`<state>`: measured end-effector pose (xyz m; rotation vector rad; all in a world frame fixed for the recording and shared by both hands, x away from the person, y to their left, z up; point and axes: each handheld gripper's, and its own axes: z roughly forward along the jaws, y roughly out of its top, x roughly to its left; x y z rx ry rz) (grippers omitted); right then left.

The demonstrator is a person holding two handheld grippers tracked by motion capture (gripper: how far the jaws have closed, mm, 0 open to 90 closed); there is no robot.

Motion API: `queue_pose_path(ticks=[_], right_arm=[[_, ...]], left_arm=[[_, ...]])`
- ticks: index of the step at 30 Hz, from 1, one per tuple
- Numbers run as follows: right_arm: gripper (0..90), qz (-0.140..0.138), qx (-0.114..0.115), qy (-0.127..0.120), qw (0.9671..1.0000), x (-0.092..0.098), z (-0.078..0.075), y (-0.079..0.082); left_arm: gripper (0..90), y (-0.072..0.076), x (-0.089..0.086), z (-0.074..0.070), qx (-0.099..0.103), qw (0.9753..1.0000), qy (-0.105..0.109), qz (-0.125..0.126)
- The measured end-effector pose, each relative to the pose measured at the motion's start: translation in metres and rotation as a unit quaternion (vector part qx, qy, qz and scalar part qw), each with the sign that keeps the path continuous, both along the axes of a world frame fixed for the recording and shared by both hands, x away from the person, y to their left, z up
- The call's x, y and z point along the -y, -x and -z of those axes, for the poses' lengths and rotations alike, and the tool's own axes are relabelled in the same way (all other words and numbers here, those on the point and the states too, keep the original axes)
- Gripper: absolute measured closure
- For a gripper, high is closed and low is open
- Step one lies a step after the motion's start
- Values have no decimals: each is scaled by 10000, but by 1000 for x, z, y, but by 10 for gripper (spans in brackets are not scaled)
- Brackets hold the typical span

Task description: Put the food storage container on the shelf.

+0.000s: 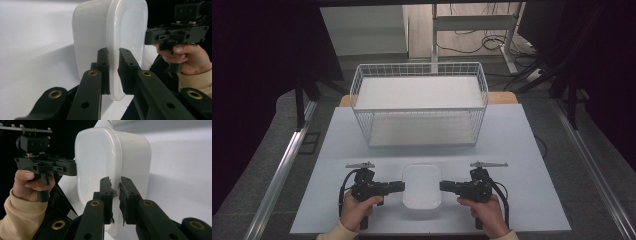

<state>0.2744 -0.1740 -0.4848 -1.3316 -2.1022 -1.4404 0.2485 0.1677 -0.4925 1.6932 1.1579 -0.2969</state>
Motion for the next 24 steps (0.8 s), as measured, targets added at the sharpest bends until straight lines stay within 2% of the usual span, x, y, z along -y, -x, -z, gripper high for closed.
queue_pose_path(ticks=[8, 10, 12, 21, 24], right_arm=[[807, -88, 386, 9, 9992, -2, -13, 4], [807, -86, 411, 3, 9991, -2, -15, 4], [807, -106, 530, 18, 9985, -3, -19, 4], [807, -143, 701, 33, 9974, -7, -28, 3], [807, -165, 782, 67, 9968, -8, -34, -2]], left_arm=[[805, 5, -3, -12, 312, 9995, 17, -1], [805, 5, -4, -13, 334, 9994, 1, 8], [805, 5, -4, -16, 392, 9992, 4, -11], [806, 4, -8, -27, 572, 9984, -40, -2], [807, 1, -8, -31, 608, 9981, -69, -3]])
